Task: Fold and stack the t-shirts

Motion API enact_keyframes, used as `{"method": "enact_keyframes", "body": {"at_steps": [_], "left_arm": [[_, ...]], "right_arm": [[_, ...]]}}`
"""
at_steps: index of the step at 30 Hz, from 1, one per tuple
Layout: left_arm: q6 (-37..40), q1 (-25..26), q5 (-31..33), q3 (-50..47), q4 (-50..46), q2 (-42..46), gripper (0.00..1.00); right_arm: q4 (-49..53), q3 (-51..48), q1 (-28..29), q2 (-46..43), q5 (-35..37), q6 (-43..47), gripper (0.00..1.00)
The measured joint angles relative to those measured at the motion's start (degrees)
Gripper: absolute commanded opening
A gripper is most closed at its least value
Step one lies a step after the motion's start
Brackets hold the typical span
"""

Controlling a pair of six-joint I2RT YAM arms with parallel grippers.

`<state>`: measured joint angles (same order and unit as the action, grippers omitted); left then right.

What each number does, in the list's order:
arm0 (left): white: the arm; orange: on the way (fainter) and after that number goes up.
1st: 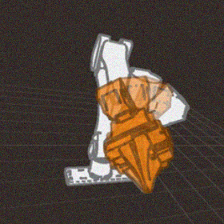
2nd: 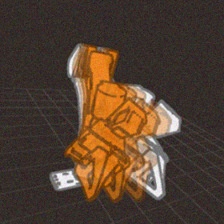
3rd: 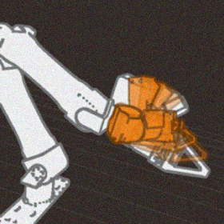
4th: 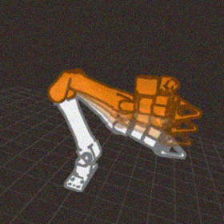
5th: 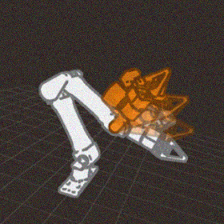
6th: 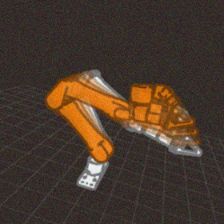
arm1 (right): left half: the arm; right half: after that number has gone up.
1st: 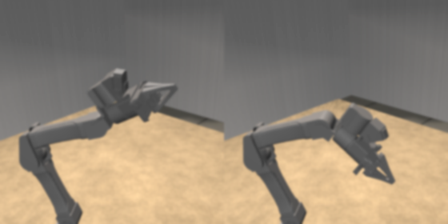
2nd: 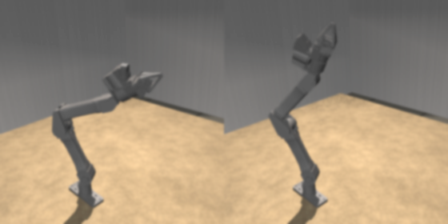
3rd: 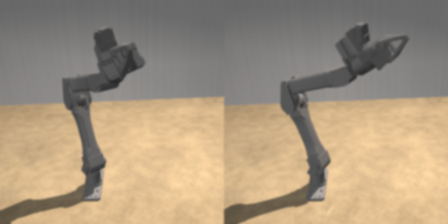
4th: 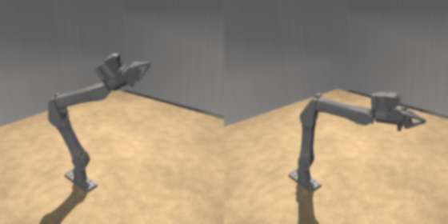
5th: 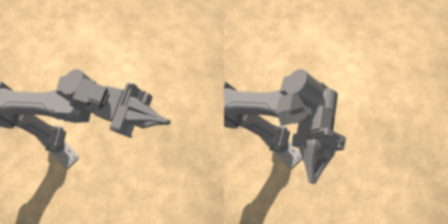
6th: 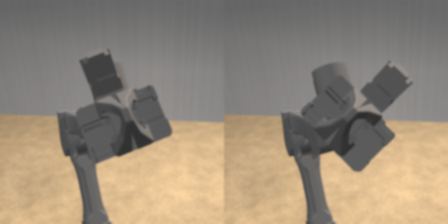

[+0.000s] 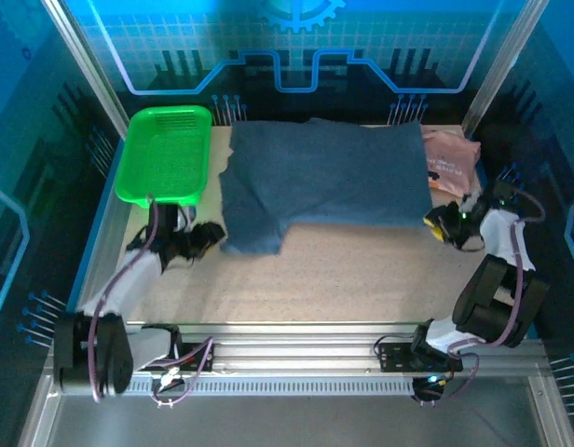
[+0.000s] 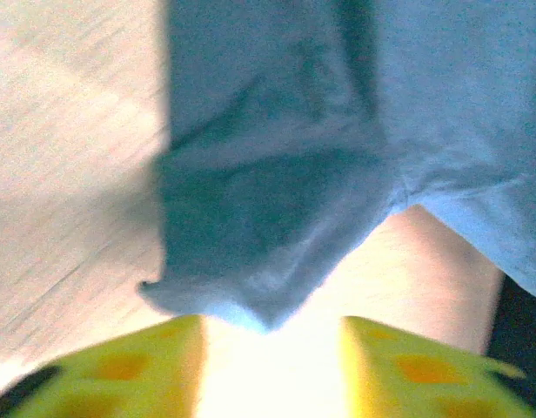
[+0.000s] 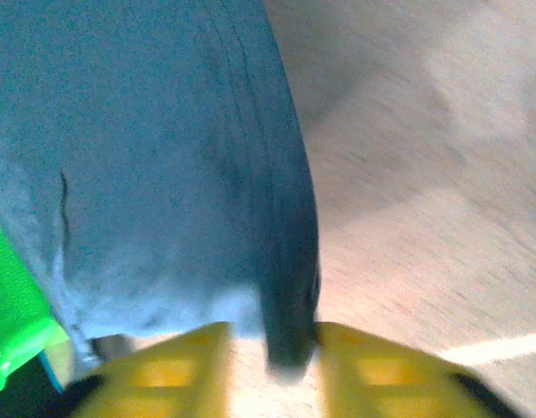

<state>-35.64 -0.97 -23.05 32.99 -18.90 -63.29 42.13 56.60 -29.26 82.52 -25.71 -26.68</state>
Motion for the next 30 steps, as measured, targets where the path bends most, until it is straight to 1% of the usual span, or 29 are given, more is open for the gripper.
{"method": "enact_keyframes", "body": {"at_steps": [1,2,4,6,10,13,16,20,23,26,30], "left_arm": [[-0.5,0.0,2.1,-1.9,-2.4,2.8,0.93],[-0.7,0.0,4.0,-3.1,-4.8,5.4,0.99],[-1.4,0.0,7.0,-3.6,-8.0,8.9,0.99],[-2.0,0.0,9.0,-3.1,-9.4,10.1,0.99],[-3.3,0.0,11.3,0.5,-12.2,8.3,0.99],[-4.2,0.4,10.8,3.9,-11.3,5.7,0.99],[-5.4,2.4,8.9,4.9,-8.5,1.9,0.99],[-6.7,6.2,6.6,5.4,-6.3,-8.0,0.99],[-8.3,7.7,5.2,5.4,-2.9,-15.3,0.97],[-10.0,8.5,4.2,5.9,-0.4,-20.1,0.92],[-12.3,8.6,4.3,7.9,-2.2,-22.8,0.84]], "right_arm": [[0.6,-1.9,-2.0,-0.8,0.5,0.4,0.59],[1.1,-3.5,-4.2,-1.6,1.2,0.8,0.61],[1.7,-4.9,-6.8,-3.2,2.0,1.3,0.63],[2.4,-4.7,-7.5,-4.9,2.9,2.1,0.66],[4.9,-1.5,-7.5,-6.3,3.5,3.0,0.67],[5.6,1.0,-7.3,-6.3,3.5,3.4,0.68],[5.9,1.8,-6.3,-6.2,4.1,3.9,0.68],[5.3,1.4,-5.1,-3.3,4.5,4.3,0.67],[3.2,1.0,-4.9,0.6,4.2,4.1,0.66],[0.3,1.2,-4.7,5.3,2.8,3.3,0.64],[-2.4,4.0,-2.9,11.5,2.3,2.4,0.62]]}}
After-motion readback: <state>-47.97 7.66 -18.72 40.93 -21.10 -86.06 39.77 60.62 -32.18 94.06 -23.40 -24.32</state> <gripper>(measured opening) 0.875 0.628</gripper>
